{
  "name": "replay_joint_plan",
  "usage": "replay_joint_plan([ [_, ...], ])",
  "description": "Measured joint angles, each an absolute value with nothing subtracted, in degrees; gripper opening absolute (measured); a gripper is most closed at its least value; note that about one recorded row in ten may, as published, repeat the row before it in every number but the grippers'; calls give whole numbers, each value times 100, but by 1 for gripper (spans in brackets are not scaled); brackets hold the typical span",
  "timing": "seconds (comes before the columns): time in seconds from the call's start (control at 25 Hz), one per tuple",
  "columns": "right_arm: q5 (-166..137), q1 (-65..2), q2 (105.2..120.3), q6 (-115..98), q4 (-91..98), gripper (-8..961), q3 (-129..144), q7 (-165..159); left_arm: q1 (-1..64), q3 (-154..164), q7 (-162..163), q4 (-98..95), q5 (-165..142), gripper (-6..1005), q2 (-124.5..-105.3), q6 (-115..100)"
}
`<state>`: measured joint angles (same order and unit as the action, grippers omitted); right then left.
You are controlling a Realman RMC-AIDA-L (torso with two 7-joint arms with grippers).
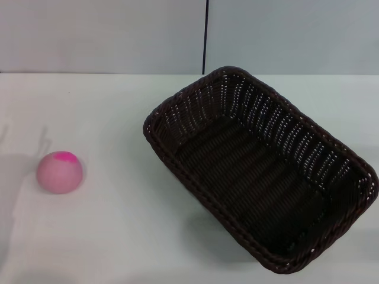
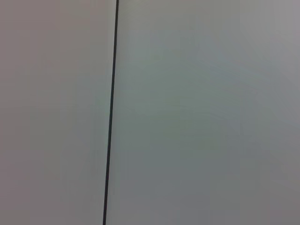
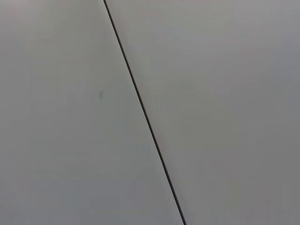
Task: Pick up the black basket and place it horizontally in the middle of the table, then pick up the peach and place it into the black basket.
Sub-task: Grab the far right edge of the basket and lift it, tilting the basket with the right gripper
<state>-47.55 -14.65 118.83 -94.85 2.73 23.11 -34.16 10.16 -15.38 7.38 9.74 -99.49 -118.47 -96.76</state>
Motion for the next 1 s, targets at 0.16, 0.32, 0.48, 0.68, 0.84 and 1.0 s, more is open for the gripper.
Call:
replay_joint_plan([
  [0.16, -4756, -1457, 11883, -9466, 280, 748, 2311, -3415, 1033, -1538, 738, 959, -9949, 811, -11847, -9676],
  [0.32, -4763, -1451, 11883, -9476, 347, 745, 2313, -3432, 1033, -1537, 738, 961, -9949, 811, -11847, -9675],
  [0.48, -4791, -1446, 11882, -9470, 392, 741, 2312, -3442, 1104, -1578, 753, 910, -9948, 810, -11842, -9692],
  [0.68, -5944, -1339, 11857, -9182, 1423, 736, 2313, -3984, 1121, -1547, 755, 891, -9948, 810, -11843, -9663],
  [0.84, -7572, -1294, 11870, -8752, 3212, 733, 2310, -5878, 1144, -1546, 754, 894, -9949, 810, -11849, -9560],
  [1.0, -9219, -1520, 11865, -8713, 4976, 729, 2312, -7934, 1171, -1547, 751, 895, -9948, 811, -11846, -9554],
])
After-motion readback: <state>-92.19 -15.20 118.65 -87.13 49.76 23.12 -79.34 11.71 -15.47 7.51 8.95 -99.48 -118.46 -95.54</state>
